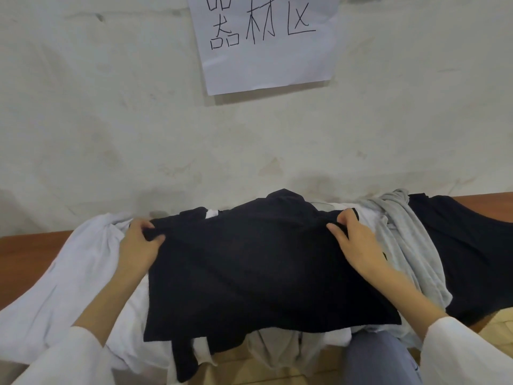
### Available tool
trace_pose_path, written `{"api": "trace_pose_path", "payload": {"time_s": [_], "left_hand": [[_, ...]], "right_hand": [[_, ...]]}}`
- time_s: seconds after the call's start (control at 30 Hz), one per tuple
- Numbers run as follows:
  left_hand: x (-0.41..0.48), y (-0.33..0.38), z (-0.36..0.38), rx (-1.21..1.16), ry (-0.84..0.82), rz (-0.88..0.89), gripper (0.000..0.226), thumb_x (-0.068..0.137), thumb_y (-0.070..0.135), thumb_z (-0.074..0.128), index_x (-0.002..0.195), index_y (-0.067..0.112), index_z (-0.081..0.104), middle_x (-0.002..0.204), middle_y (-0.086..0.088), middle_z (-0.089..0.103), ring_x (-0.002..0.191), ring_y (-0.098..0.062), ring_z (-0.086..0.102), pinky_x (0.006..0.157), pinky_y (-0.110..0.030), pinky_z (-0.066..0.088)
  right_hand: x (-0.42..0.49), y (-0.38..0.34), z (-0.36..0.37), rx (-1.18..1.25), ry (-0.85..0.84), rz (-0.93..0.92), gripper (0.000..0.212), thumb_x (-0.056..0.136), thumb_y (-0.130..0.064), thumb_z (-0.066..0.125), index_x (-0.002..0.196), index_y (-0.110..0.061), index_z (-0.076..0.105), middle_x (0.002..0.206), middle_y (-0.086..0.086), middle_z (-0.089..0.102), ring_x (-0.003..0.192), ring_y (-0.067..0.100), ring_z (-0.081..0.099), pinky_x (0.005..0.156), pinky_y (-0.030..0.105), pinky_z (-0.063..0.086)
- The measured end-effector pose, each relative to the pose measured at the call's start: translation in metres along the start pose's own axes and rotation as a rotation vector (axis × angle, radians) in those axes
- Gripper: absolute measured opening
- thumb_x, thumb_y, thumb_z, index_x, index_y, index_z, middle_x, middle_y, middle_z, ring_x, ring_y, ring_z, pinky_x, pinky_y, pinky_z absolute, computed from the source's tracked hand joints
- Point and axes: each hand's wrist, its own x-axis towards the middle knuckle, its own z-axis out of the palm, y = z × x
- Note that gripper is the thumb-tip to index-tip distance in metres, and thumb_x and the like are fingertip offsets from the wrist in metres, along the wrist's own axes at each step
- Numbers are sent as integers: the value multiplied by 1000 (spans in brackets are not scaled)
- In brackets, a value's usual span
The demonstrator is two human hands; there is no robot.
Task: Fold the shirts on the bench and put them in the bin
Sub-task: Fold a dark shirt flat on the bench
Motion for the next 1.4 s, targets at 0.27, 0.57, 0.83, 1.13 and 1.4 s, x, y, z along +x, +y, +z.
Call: {"api": "trace_pose_path", "payload": {"time_s": [0.27,0.57,0.83,1.13,1.4], "left_hand": [[-1,24,42,406,-43,391,28,81,10,60,108,15,66,117,-8,56,109,-28,53,94,-41,43],[44,114,128,285,-524,-121,49,88,55,50,104,9,55,104,-8,58,97,-28,58,92,-38,46],[76,131,107,-590,-739,-222,16,94,11,48,98,7,64,96,-8,65,83,-18,61,72,-27,52],[86,138,92,-1209,-740,-236,63,83,-3,60,139,15,37,114,-12,58,94,-22,65,75,-31,56],[108,152,98,-1036,-601,-294,16,85,-4,54,96,7,60,91,-7,65,89,-21,63,82,-31,54]], "right_hand": [[34,-17,11,69,-31,54,10,90,-30,57,96,-22,59,93,-8,58,86,11,56,77,26,42],[117,-75,35,-38,-352,381,41,84,-49,61,85,-10,51,85,3,53,78,22,54,76,34,45],[130,-85,36,1049,-251,371,12,85,-4,53,93,-5,62,88,13,65,82,27,62,71,30,53],[137,-77,2,1380,-345,542,16,93,-14,53,80,-7,57,72,4,60,68,20,62,67,32,51],[161,-86,-8,1402,-214,582,9,89,-13,61,90,-4,61,85,9,63,77,24,65,69,35,56]]}}
